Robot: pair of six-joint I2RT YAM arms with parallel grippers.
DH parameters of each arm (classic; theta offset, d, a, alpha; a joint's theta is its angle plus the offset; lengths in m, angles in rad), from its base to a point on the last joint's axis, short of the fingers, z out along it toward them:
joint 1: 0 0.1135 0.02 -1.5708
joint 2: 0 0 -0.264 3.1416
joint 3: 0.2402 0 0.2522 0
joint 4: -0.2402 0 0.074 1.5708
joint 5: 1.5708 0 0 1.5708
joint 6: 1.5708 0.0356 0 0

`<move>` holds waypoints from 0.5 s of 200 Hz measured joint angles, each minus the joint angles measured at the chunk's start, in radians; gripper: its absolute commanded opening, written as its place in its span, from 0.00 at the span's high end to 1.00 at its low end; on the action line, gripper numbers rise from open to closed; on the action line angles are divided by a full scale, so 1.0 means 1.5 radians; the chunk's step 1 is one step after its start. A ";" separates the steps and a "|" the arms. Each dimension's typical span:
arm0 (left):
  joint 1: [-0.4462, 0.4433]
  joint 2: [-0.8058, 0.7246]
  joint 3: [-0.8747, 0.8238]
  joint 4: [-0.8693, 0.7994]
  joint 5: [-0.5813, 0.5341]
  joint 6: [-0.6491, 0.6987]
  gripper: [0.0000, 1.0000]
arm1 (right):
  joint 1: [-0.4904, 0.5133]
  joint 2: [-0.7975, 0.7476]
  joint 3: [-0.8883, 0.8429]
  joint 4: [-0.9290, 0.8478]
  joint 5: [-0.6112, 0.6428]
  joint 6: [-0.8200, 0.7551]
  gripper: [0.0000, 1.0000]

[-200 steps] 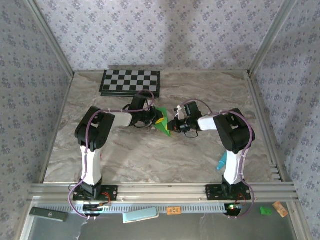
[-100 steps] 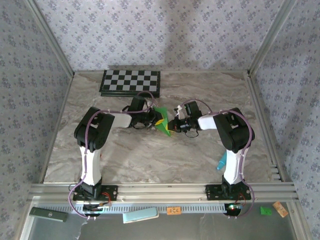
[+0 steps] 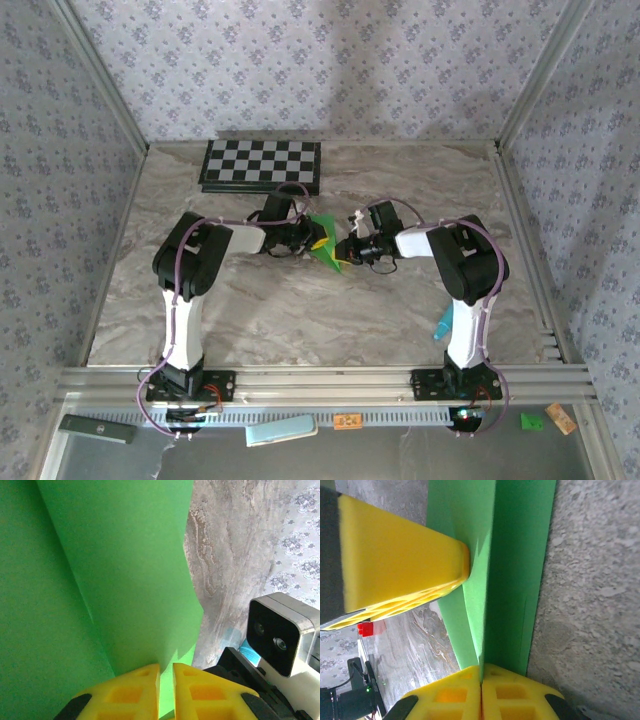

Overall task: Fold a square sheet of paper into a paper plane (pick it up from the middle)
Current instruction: Fourth fold the wing at the center of the table.

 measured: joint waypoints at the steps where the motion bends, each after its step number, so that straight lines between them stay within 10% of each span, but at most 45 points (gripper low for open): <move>1: 0.000 0.001 0.000 0.000 0.000 0.000 0.86 | 0.000 0.000 0.000 -0.001 0.000 0.000 0.89; 100: 0.000 0.008 0.007 -0.021 -0.005 0.003 0.86 | 0.000 -0.001 0.014 -0.030 -0.003 0.000 0.84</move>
